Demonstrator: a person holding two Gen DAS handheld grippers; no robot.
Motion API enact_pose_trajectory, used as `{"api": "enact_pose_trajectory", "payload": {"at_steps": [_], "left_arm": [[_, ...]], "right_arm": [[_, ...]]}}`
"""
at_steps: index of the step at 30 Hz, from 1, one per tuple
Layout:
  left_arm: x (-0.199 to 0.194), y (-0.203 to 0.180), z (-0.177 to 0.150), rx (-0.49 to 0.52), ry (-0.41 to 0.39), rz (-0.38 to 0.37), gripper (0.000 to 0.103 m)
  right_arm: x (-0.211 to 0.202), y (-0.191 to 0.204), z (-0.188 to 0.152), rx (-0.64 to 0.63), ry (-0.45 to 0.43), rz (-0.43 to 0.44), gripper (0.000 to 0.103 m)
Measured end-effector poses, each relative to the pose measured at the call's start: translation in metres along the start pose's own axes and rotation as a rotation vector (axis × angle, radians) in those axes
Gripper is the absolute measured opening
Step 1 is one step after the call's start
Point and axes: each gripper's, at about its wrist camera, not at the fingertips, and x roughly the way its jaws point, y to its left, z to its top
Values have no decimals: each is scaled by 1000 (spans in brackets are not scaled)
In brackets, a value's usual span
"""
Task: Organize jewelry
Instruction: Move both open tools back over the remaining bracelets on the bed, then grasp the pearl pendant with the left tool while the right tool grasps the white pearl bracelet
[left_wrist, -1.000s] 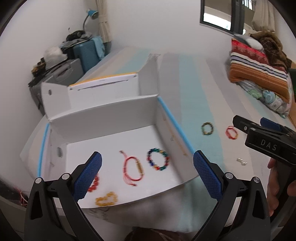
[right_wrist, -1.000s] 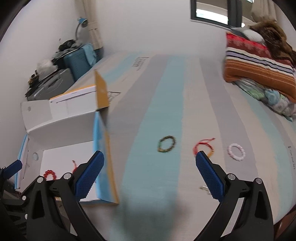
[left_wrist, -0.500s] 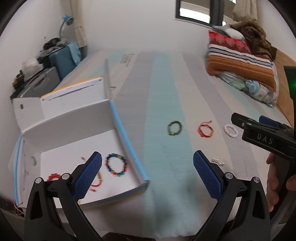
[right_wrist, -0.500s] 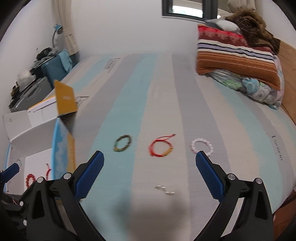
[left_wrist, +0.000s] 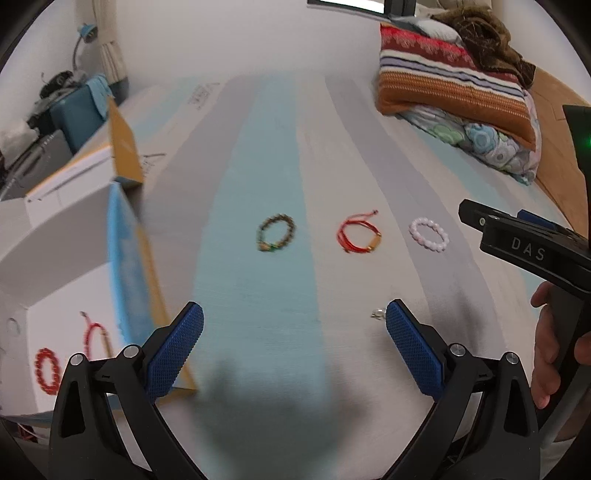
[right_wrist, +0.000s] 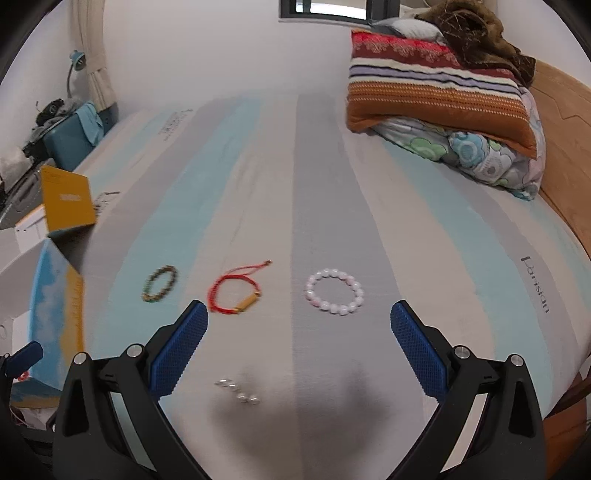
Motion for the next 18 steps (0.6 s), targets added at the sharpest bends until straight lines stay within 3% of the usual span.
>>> {"api": "enact_pose_trajectory", "payload": {"at_steps": [18], "left_arm": [[97,-46,-6,-8,116,-28,97]], "right_arm": [[108,-60,-8,101,101,-1,95]]}}
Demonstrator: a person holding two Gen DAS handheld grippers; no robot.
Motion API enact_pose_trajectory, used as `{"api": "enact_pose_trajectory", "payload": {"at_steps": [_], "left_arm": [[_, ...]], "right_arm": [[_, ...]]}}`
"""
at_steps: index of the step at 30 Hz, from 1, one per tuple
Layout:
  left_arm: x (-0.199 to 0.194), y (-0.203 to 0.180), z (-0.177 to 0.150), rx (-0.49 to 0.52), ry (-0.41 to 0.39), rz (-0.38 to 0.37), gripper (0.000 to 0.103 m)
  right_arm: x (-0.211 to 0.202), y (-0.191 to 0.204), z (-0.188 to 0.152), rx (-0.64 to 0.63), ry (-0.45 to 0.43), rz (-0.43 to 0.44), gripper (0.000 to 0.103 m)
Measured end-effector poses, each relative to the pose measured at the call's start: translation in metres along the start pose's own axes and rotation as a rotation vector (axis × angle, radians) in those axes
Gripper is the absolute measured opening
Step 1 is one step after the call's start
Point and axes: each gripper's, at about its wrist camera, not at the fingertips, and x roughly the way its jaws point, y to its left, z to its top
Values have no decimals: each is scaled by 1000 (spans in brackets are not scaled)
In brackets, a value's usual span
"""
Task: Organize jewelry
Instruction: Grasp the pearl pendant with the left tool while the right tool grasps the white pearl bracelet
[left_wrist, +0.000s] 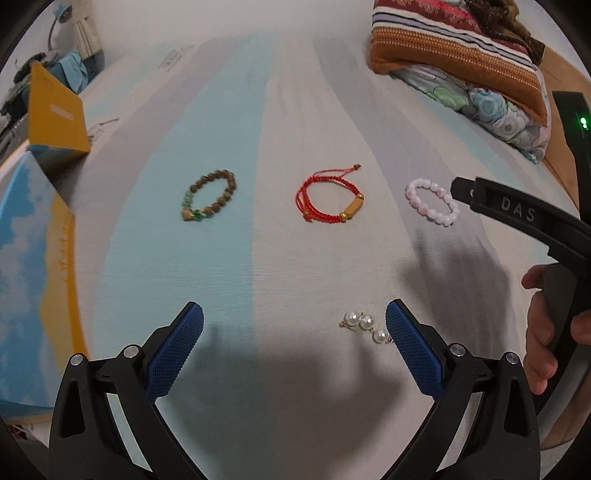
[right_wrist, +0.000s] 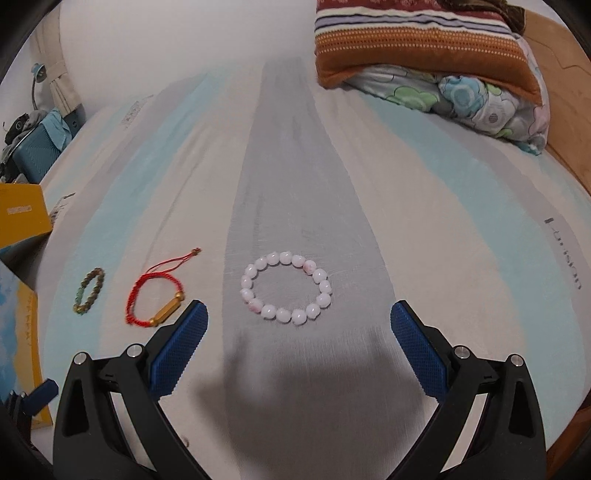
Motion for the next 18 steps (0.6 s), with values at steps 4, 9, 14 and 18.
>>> {"api": "enact_pose_trajectory", "payload": {"at_steps": [4,9,14,18], "left_arm": [[17,-8,3,0,28,-12,97],[31,-16,1,0,54,-27,97],[41,-23,-2,14,83,-29,97],[46,-26,-5,60,104,-42,90]], "right_arm": [[19,-2,8,14,34,-1,95],[44,-5,11,53,81,16,94],[61,-10,5,69,104,13,87],[66,-15,5,80,114,12,81]]}}
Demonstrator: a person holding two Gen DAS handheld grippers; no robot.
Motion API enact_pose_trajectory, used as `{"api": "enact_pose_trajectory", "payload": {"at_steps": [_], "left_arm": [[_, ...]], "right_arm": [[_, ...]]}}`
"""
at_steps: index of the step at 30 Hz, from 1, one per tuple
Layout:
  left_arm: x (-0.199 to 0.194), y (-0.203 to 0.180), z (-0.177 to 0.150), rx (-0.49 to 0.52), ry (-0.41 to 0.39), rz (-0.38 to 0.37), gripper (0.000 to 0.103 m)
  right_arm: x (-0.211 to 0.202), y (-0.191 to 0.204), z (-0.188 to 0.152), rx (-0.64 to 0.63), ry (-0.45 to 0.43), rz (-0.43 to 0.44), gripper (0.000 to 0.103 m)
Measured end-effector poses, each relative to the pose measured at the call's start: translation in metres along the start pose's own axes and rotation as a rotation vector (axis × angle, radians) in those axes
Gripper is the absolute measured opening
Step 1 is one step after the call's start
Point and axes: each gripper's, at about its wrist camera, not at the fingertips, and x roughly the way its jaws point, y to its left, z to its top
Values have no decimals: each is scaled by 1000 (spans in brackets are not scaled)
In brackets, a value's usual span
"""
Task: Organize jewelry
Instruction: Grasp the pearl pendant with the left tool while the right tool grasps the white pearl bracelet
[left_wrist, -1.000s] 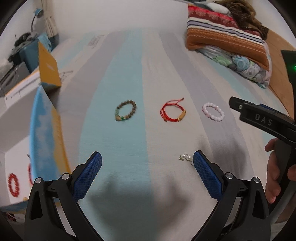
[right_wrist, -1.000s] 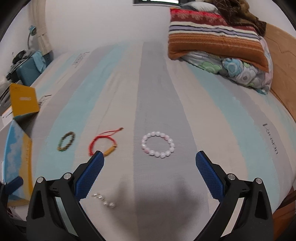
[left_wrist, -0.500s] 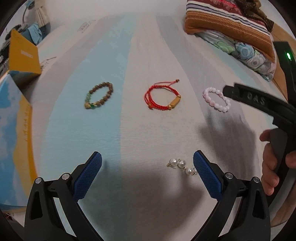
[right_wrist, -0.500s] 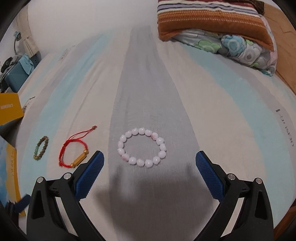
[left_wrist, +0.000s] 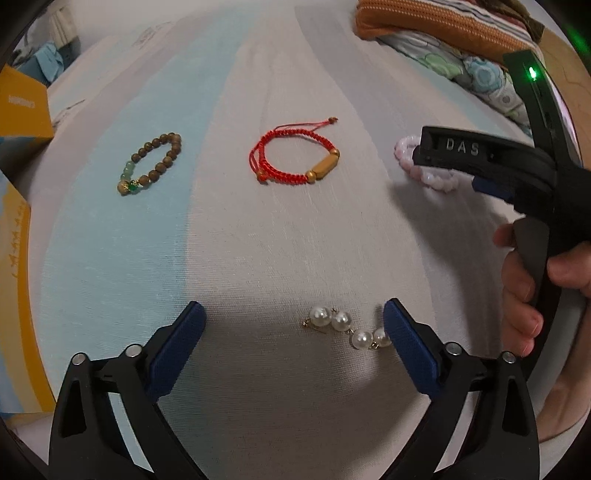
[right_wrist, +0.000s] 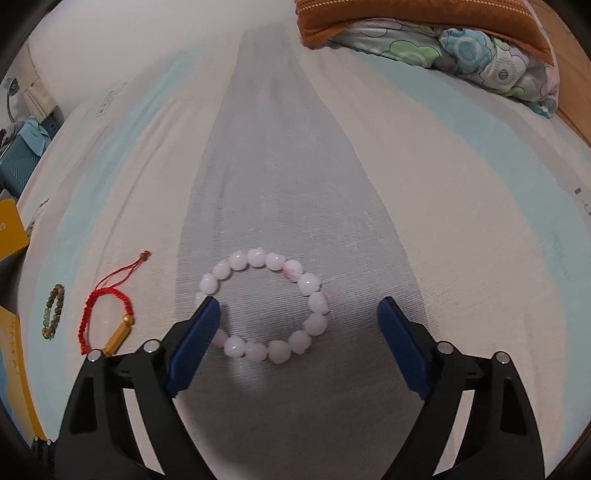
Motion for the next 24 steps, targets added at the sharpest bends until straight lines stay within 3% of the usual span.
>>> {"api": "enact_pose_trajectory", "payload": {"at_steps": [4,7,16,18,20,24], "left_arm": [[3,-2,-2,21,-2,32,82],[0,-3,-2,32,-6,40,71],[-8,0,-8,60,-12,26,28],[-10,1,-12,65,-11,12,12],[-13,2,-15,76,-15,1,11],[-18,8,-22,78,-16,-26,10]], "right_arm": [[2,1,1,-4,4,-13,73],[2,3,1,-10,6,-26,63],[2,3,2,-19,10,-51,24],[2,3,1,-18,13,-44,17],[1,4,0,-22,12,-44,11],[0,6,0,-40,-2,-57,11]]}}
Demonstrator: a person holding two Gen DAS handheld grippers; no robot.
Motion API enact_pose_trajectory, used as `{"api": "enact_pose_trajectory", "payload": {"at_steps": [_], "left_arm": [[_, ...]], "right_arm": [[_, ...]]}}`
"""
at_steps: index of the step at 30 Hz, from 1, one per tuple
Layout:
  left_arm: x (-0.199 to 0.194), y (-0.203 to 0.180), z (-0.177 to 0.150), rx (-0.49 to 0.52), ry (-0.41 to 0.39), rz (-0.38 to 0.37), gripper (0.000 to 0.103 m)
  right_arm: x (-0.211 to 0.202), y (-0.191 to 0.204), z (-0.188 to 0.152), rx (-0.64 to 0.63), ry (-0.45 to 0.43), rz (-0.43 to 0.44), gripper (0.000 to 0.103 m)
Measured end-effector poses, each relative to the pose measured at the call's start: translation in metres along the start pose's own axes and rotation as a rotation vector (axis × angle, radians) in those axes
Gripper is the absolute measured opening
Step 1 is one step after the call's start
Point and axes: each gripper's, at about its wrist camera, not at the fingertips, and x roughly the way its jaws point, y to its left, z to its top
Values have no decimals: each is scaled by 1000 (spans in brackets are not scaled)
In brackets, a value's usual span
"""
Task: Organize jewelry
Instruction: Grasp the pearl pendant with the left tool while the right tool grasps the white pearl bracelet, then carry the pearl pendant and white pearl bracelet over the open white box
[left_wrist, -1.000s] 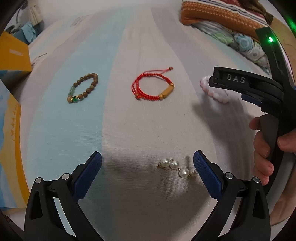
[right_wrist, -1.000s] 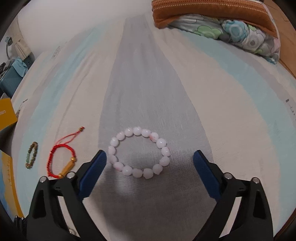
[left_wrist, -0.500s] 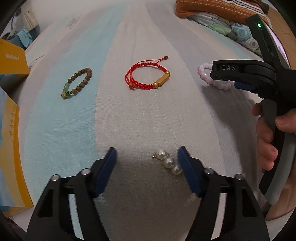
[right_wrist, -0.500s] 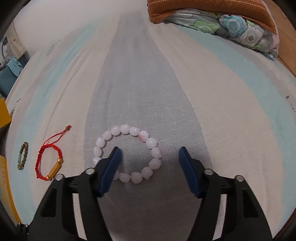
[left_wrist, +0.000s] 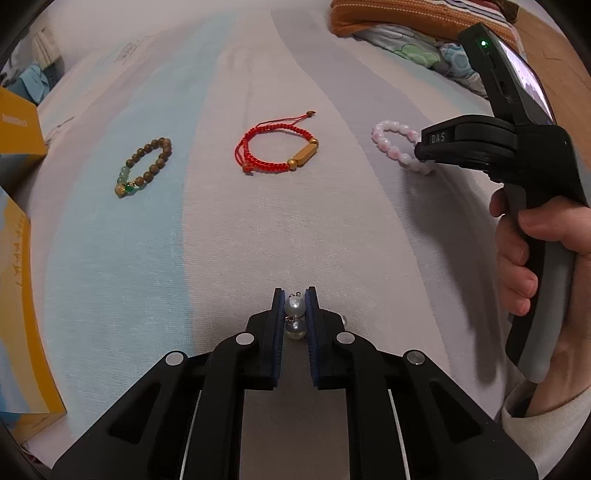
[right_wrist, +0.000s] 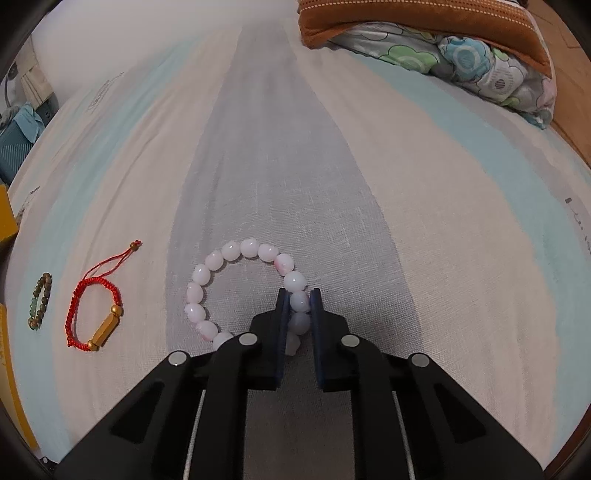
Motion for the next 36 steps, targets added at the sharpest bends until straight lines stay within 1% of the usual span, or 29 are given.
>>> {"api": "enact_pose_trajectory", "payload": {"at_steps": [3,11,22,36], "left_arm": [[-4,3,-2,-1,-4,-7,10],[-4,-3,5,-3,-16,-14,10],[-27,1,7,-9,-60,-34,10],[-36,4,9,-21,-85,-22,10]], "right_arm": [[-4,0,-1,11,-9,11,11],[-22,2,-1,15,-52,19,11],[-49,6,0,5,-118,48,11],[-73,10,-7,-10,-144,59,11]]}}
